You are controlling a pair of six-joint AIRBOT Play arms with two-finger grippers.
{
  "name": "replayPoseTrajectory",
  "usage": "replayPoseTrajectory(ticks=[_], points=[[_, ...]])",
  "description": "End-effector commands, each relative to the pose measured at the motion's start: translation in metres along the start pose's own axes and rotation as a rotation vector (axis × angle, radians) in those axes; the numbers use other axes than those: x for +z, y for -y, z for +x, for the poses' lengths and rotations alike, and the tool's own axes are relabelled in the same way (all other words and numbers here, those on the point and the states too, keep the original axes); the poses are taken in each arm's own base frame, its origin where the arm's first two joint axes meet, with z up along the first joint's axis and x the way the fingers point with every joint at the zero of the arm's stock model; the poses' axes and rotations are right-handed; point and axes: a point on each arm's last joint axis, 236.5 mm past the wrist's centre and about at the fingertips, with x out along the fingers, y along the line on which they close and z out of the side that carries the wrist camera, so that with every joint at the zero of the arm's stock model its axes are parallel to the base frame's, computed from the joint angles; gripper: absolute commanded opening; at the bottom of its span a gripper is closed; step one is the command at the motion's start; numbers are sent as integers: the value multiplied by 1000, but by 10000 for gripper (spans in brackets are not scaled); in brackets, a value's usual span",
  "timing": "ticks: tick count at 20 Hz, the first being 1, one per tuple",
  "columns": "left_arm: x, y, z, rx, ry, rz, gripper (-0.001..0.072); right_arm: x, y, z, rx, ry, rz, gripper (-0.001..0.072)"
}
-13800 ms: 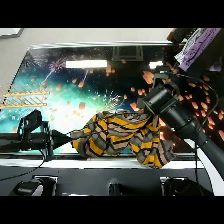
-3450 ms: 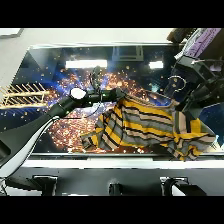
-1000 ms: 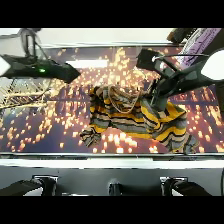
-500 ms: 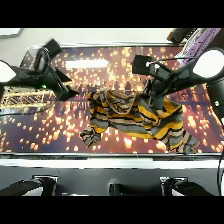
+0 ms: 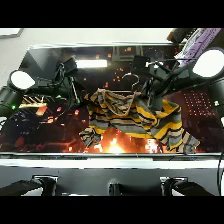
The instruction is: Fold the clothes and pants, and hang the long-sleeved shirts on hangers.
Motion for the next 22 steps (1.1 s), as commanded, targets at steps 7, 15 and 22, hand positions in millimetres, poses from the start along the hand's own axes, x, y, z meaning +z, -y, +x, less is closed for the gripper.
replayPoseTrajectory(ticks=[7,15,22], points=[[10,17,38,-57,26,5,213,0,-12,0,51,1,7,19],[13,4,18,-6,42,11,18,-7,-4,-5,1,-35,160,276],[25,0,-1,39,71,29,17,-33,6,-94,-327,-120,284,465]])
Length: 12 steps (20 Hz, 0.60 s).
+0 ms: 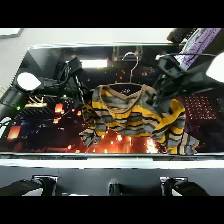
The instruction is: Fold the clothes and pants, and hang the long-sleeved shirts on hangers.
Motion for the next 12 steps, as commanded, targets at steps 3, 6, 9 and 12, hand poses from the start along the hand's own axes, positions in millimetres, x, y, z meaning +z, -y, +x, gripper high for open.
replayPoseTrajectory(ticks=[3,6,9,12], points=[[14,-8,-16,65,31,31,17,-42,37,-96,-347,0,119,468],[21,-7,-24,80,46,44,17,-61,51,-111,-337,117,288,567],[25,-6,-28,87,53,59,17,-86,71,-89,-239,255,510,628],[28,-5,-32,92,59,72,17,-118,75,-46,-113,227,555,630]])
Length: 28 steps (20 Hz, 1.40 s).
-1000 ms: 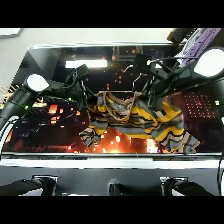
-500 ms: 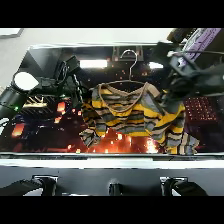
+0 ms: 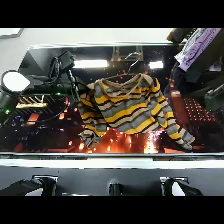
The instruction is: Fold the clothes and pants, and hang the long-sleeved shirts on hangers.
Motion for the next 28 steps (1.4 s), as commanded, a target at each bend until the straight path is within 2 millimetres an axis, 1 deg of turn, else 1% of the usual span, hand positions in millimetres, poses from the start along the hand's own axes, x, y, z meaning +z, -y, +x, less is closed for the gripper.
replayPoseTrajectory(ticks=[1,3,5,7,9,10,11,12,14,15,19,23,25,28], points=[[4,0,-4,10,8,16,17,-21,2,33,162,15,14,644],[6,0,-6,13,12,18,17,-20,-10,56,240,15,-176,644],[7,0,-8,16,15,21,17,-7,-18,83,263,52,-355,644],[8,0,-9,17,16,22,17,9,-19,116,251,85,-408,639],[8,0,-9,17,16,22,17,18,-19,146,239,108,-456,630],[8,0,-9,17,16,22,17,19,-17,158,232,111,-462,579],[8,1,-9,14,15,22,17,21,-13,164,225,117,-451,579],[7,3,-9,3,10,22,17,25,-10,167,217,139,-429,579],[3,12,-9,-32,-4,22,17,30,-3,167,181,149,-433,551],[1,16,-9,-50,-11,22,17,32,-2,166,178,153,-437,551],[-4,31,-10,-112,-36,23,17,24,-4,167,192,126,-461,551],[-5,33,-11,-121,-39,24,17,15,-18,167,265,107,-458,549],[-4,33,-11,-122,-37,26,17,9,-25,171,309,93,-449,522],[-2,37,-10,-129,-35,36,17,8,-37,179,388,118,-396,521]])
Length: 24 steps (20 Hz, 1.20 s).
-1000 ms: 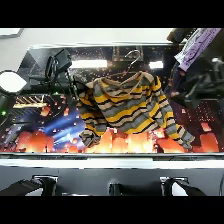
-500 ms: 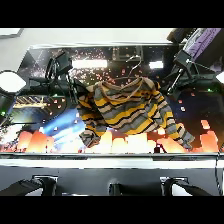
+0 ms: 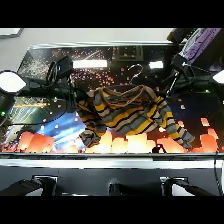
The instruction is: Fold the clothes and pants, and hang the long-sleeved shirts on hangers.
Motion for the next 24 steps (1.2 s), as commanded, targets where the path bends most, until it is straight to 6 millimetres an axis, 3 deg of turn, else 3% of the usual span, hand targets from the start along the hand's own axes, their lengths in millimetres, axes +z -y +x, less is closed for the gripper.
replayPoseTrajectory(ticks=[1,2,5,7,8,13,14,17,18,24], points=[[2,5,1,-12,0,10,17,4,-15,13,99,55,55,521],[3,6,2,-15,1,13,17,3,-17,18,120,65,72,518],[3,6,2,-16,1,13,17,-4,-16,28,139,64,90,402],[3,6,2,-16,1,13,17,-5,-23,26,166,60,56,49],[3,6,2,-16,1,13,18,-5,-26,23,176,55,41,23],[3,6,3,-16,1,8,42,5,-38,-13,134,-8,-38,19],[3,4,3,-10,2,2,119,5,-37,-24,95,-42,-38,19],[9,-26,1,106,48,-174,512,10,-33,-67,-70,-126,133,18],[13,-38,-1,153,74,-227,607,12,-34,-83,-125,-142,181,18],[14,-94,-24,350,178,-420,615,45,-36,-191,-539,-94,235,18]])
